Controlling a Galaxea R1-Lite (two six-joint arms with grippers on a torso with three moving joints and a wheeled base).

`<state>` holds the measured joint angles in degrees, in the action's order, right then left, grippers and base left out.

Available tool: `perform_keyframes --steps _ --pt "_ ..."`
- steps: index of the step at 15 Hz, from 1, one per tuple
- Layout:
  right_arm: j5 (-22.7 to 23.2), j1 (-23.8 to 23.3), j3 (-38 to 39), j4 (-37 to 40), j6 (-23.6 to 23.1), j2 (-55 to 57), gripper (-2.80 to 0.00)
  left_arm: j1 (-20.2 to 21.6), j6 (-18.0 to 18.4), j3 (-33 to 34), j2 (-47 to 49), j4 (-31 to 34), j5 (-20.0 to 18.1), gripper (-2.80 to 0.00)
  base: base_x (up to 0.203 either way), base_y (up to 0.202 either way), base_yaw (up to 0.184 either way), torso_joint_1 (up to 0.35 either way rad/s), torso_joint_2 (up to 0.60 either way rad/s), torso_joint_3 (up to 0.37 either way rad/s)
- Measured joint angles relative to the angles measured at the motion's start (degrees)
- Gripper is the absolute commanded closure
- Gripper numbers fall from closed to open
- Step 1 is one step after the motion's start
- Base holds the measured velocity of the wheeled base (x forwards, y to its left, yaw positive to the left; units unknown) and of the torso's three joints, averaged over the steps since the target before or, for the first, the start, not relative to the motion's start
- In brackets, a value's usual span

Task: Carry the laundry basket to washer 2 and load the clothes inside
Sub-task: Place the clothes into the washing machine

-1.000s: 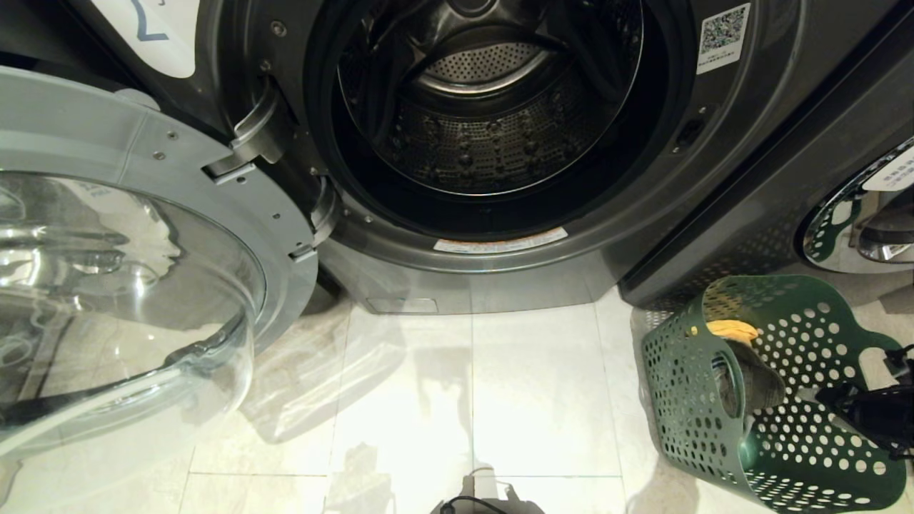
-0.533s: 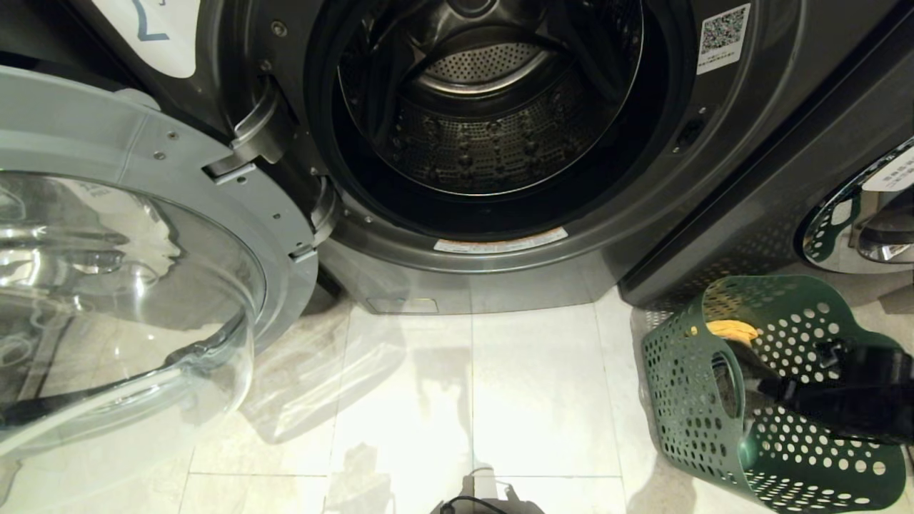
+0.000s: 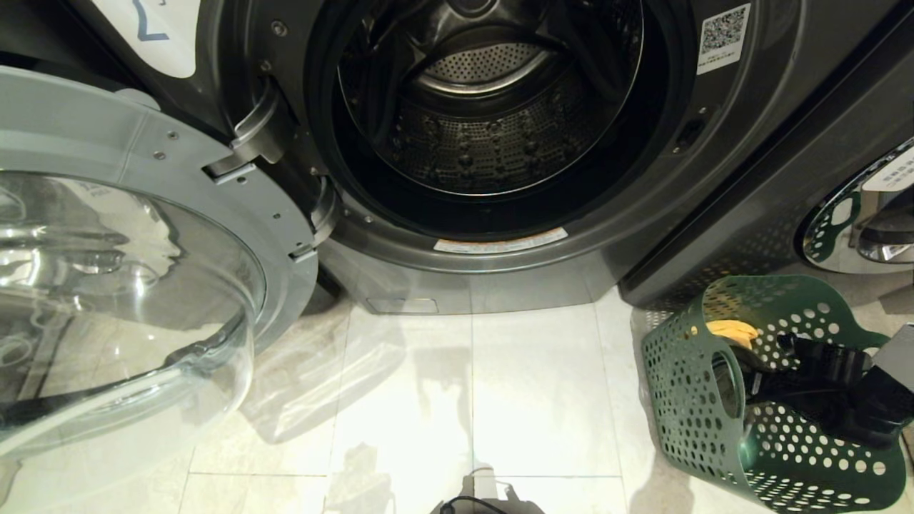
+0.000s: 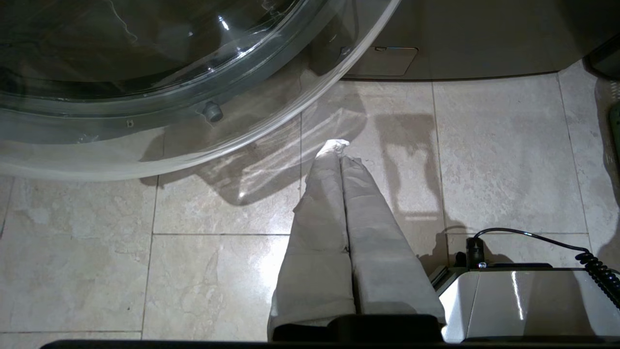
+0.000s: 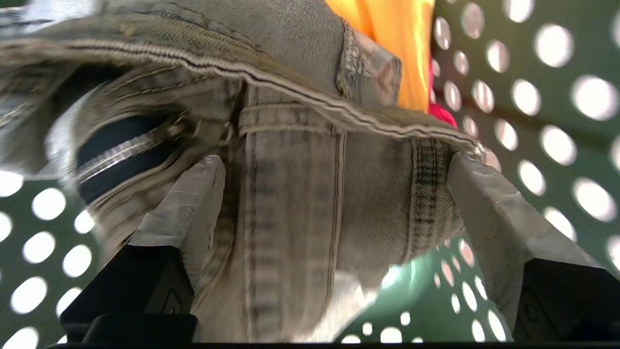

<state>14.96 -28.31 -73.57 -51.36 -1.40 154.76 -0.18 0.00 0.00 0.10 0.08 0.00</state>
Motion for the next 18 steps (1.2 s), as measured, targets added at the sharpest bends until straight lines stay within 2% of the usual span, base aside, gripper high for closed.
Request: perform_keyframes --steps 5,9,11,15,16,18 --pt "0.98 -0.13 -9.59 0.62 0.37 6.97 -2.8 0.0 0.0 0.0 0.0 0.02 0.0 0.0 0.0 0.0 0.0 0.0 0.0 0.0" --pt "3.74 -1.2 -18.8 5.64 0.76 12.22 -2.8 0.0 0.0 0.0 0.0 0.02 0.0 0.0 0.0 0.0 0.0 0.0 0.0 0.0" --pt "5.51 -1.51 -21.64 7.11 1.37 14.33 -2.8 0.0 0.0 0.0 0.0 0.02 0.0 0.0 0.0 0.0 0.0 0.0 0.0 0.0" --pt "5.4 -1.38 -24.99 8.89 1.95 17.31 -2.8 0.0 0.0 0.0 0.0 0.02 0.0 0.0 0.0 0.0 0.0 0.0 0.0 0.0" --pt "5.44 -1.22 -25.33 9.52 2.04 17.74 0.0 0.0 0.0 0.0 0.0 0.02 0.0 0.0 0.0 0.0 0.0 0.0 0.0 0.0" --pt "5.62 -0.74 -26.64 11.22 2.45 18.62 0.0 0.0 0.0 0.0 0.0 0.0 0.0 0.0 0.0 0.0 0.0 0.0 0.0 0.0"
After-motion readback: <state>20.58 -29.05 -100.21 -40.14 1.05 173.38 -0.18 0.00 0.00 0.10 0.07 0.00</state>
